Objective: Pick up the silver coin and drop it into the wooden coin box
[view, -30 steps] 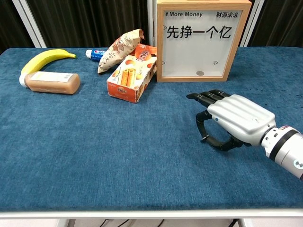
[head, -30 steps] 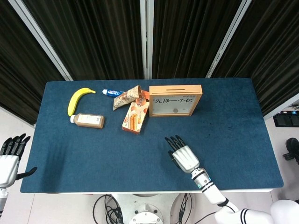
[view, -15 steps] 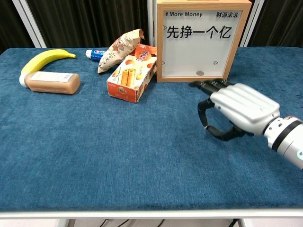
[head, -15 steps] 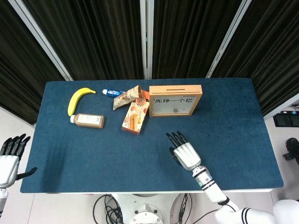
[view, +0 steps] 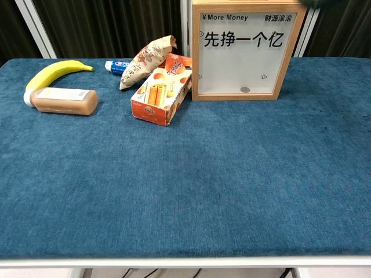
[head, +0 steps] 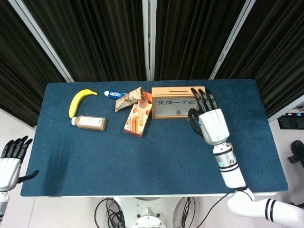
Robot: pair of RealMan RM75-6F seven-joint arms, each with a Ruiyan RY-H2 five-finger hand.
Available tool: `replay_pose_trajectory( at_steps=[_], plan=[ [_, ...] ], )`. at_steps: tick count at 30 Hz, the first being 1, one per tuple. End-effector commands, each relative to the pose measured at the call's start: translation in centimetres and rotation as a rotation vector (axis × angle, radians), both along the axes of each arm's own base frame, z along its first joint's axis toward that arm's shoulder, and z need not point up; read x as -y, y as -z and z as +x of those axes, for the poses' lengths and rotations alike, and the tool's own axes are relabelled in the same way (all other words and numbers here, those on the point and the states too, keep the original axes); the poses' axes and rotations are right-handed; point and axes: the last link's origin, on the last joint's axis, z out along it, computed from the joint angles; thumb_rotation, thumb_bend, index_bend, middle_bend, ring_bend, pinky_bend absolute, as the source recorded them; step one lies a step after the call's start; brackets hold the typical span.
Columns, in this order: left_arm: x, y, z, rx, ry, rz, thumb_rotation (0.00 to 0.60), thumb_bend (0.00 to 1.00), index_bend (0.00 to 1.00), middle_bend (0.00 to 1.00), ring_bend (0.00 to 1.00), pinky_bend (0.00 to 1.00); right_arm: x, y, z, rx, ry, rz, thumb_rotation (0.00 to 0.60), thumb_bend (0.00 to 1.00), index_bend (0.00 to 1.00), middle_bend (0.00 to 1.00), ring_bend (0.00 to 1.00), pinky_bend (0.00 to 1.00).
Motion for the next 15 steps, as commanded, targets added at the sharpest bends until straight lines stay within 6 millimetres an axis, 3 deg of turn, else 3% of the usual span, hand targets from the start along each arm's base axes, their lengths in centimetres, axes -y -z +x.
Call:
replay_pose_trajectory(
  at_steps=[1,8,15],
  plan=[
    [-0.1,0.0,0.1,0.001,0.004,-0.003,0.600,0.11,0.01,0.00,0.00,0.00,3.1,-2.3,1.8,-0.056,0.071,-0.089,0.600,0.37,0.72,0.02,0.00,0.00],
    [-0.3,-0.1,0.5,0.013,0.013,-0.005,0.600,0.11,0.01,0.00,0.00,0.00,7.9,-1.7,3.7,-0.125,0.229,-0.054,0.600,0.38,0.73,0.02,0.00,0.00],
    [-0.7,-0.2,1.1,0.017,0.032,-0.005,0.600,0.11,0.01,0.00,0.00,0.00,10.0,0.0,5.5,-0.127,0.306,0.003,0.600,0.38,0.74,0.03,0.00,0.00]
  ],
)
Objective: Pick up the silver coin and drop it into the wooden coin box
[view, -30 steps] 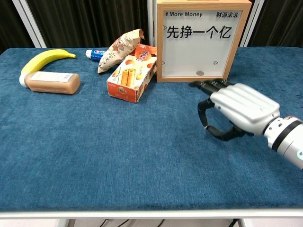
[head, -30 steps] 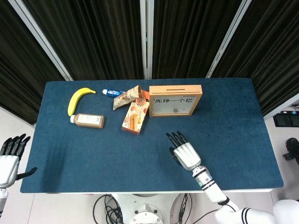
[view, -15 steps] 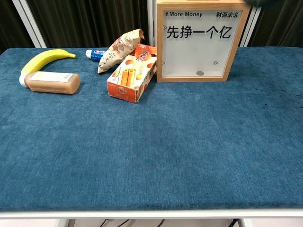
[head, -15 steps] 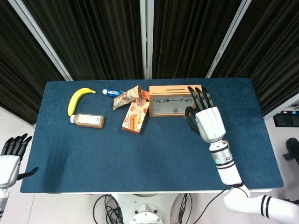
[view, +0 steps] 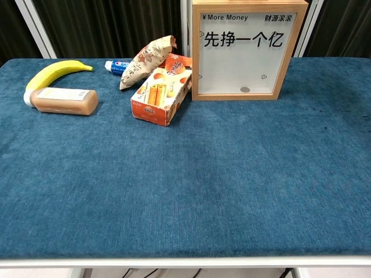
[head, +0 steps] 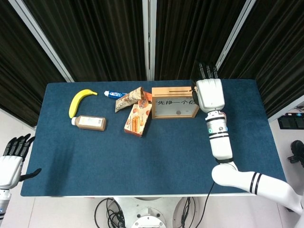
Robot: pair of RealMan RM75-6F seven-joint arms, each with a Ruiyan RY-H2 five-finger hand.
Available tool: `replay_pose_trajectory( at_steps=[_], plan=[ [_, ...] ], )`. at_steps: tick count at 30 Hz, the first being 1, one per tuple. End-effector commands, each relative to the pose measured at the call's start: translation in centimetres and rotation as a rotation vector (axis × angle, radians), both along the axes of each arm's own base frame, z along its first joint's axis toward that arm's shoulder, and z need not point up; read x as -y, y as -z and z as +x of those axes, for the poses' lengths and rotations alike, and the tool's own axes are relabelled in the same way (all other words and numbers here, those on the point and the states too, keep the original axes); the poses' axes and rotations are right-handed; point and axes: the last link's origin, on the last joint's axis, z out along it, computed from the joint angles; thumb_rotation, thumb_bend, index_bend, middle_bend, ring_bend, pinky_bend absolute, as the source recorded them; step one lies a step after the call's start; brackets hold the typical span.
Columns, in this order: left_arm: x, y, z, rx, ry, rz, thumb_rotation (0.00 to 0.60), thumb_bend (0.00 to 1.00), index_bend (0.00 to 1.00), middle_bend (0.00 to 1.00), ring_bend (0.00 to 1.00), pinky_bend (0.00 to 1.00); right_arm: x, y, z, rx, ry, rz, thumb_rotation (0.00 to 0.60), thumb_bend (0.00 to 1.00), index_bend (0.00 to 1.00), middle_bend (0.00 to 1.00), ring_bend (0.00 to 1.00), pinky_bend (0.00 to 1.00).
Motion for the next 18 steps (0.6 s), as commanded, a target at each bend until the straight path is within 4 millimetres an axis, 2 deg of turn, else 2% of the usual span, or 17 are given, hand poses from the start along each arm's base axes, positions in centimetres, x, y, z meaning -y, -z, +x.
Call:
replay_pose_trajectory(
  at_steps=[1,8,18],
  plan=[
    [-0.1,-0.1,0.1,-0.002,0.004,-0.001,0.600,0.11,0.01,0.00,0.00,0.00,1.3,1.1,1.5,-0.011,0.041,0.023,0.600,0.38,0.74,0.03,0.00,0.00],
    [-0.2,-0.1,0.1,0.002,0.010,-0.007,0.600,0.11,0.01,0.00,0.00,0.00,2.2,2.7,1.8,0.009,0.157,0.060,0.600,0.38,0.74,0.03,0.00,0.00],
    [-0.1,-0.1,-0.3,0.002,0.000,-0.006,0.600,0.11,0.01,0.00,0.00,0.00,3.1,3.4,1.5,0.013,0.180,0.061,0.600,0.38,0.74,0.03,0.00,0.00]
  ],
)
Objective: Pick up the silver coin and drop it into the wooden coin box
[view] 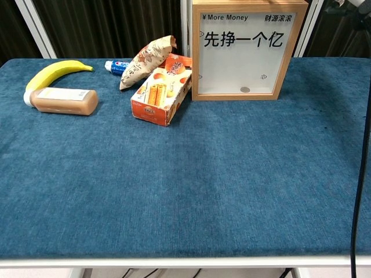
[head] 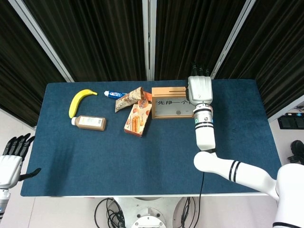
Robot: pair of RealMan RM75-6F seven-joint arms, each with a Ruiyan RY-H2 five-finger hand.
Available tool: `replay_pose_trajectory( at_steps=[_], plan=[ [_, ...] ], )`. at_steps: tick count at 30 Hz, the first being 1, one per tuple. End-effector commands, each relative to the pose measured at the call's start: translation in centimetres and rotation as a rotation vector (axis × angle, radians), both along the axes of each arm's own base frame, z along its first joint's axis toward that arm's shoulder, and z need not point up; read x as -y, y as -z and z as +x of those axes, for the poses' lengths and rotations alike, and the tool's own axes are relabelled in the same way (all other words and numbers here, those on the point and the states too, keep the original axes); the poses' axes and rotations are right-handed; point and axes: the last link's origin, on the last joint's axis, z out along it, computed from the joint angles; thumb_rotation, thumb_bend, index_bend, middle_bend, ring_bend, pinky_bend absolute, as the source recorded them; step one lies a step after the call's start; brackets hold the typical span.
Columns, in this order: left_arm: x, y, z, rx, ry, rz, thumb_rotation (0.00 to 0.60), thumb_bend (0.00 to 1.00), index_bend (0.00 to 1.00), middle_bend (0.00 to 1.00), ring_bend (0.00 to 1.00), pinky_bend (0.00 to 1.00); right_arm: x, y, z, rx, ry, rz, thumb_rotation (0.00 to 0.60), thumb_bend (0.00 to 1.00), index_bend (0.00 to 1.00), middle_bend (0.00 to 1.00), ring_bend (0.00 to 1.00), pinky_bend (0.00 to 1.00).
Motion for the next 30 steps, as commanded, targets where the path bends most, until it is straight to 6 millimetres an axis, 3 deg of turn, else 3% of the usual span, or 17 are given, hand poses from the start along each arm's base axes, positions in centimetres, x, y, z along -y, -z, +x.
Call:
replay_pose_trajectory(
  at_steps=[1,26,28,30],
  plan=[
    [0.0,0.0,0.0,0.000,-0.002,0.000,0.600,0.11,0.01,0.00,0.00,0.00,0.1,0.3,0.0,0.001,0.004,0.006,0.600,0.38,0.74,0.03,0.00,0.00],
    [0.1,-0.4,-0.2,-0.016,-0.012,0.006,0.600,0.11,0.01,0.00,0.00,0.00,0.3,1.2,-0.2,0.021,0.031,0.038,0.600,0.38,0.73,0.02,0.00,0.00],
    [0.1,-0.5,-0.2,-0.017,-0.010,0.006,0.600,0.11,0.01,0.00,0.00,0.00,0.3,1.3,-0.2,0.020,0.031,0.041,0.600,0.38,0.70,0.02,0.00,0.00],
    [0.1,-0.5,-0.2,-0.017,-0.009,0.007,0.600,0.11,0.01,0.00,0.00,0.00,0.3,1.3,-0.3,0.023,0.032,0.044,0.600,0.38,0.60,0.01,0.00,0.00]
  ],
)
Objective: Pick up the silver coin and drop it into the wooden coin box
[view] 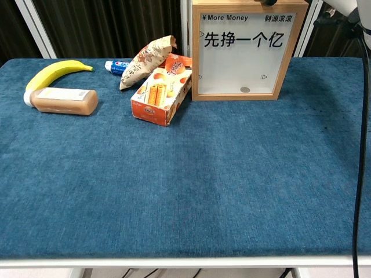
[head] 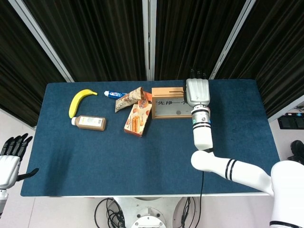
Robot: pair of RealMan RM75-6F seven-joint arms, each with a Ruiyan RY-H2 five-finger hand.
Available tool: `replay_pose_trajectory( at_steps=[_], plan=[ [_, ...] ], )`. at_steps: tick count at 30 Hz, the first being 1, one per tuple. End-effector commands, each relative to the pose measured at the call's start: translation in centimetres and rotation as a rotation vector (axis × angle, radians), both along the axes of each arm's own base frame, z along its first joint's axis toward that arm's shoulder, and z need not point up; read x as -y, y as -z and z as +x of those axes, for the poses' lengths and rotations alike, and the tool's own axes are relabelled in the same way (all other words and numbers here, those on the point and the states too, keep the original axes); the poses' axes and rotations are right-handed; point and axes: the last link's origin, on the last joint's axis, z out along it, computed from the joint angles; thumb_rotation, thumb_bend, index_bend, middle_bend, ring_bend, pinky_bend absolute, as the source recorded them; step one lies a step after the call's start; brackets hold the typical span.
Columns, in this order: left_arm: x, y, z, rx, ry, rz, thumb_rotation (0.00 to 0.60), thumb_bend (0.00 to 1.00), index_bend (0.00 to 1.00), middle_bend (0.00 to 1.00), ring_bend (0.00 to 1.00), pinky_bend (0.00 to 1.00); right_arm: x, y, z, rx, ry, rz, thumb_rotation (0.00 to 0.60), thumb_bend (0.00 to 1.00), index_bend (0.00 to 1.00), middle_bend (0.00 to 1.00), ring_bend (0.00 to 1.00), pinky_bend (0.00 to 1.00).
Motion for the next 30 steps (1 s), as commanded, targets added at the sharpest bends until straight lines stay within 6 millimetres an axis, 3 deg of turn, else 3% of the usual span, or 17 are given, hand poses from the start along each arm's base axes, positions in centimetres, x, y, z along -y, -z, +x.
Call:
replay_pose_trajectory(
  at_steps=[1,6,9,15,19,22,24,28,30],
  plan=[
    [0.0,0.0,0.0,0.000,0.001,0.001,0.600,0.11,0.01,0.00,0.00,0.00,0.0,0.0,0.0,0.004,0.001,0.003,0.600,0.37,0.50,0.01,0.00,0.00],
    [-0.1,0.0,0.1,0.000,0.002,0.000,0.600,0.11,0.01,0.00,0.00,0.00,0.0,-0.1,-0.2,0.017,0.006,0.013,0.600,0.36,0.13,0.00,0.00,0.00],
    [-0.1,0.0,0.1,0.000,0.003,0.000,0.600,0.11,0.01,0.00,0.00,0.00,0.0,-0.3,-0.3,0.023,0.002,0.013,0.600,0.36,0.02,0.00,0.00,0.00],
    [0.0,-0.1,0.3,-0.001,0.003,0.005,0.600,0.11,0.01,0.00,0.00,0.00,-1.2,-1.8,-0.8,0.070,-0.036,-0.009,0.600,0.36,0.00,0.00,0.00,0.00],
    [0.0,-0.2,0.5,0.000,0.006,0.014,0.600,0.11,0.01,0.00,0.00,0.00,-4.4,-4.1,-2.6,0.073,-0.121,-0.053,0.600,0.35,0.00,0.00,0.00,0.00],
    [0.1,-0.1,0.6,0.001,0.003,0.019,0.600,0.11,0.01,0.00,0.00,0.00,-8.5,-6.0,-5.9,0.041,-0.180,-0.092,0.600,0.35,0.00,0.00,0.00,0.00],
    [0.1,0.0,0.6,0.000,0.002,0.023,0.600,0.11,0.01,0.00,0.00,0.00,-11.8,-7.0,-9.2,0.000,-0.201,-0.120,0.600,0.34,0.00,0.00,0.00,0.00],
    [0.1,0.0,0.7,-0.006,0.003,0.029,0.600,0.11,0.01,0.00,0.00,0.00,-18.3,-7.8,-16.6,-0.075,-0.176,-0.161,0.600,0.34,0.00,0.00,0.00,0.00],
    [0.1,0.1,0.8,-0.012,0.004,0.030,0.600,0.11,0.01,0.00,0.00,0.00,-20.6,-7.6,-19.3,-0.080,-0.140,-0.160,0.600,0.34,0.00,0.00,0.00,0.00]
  ],
)
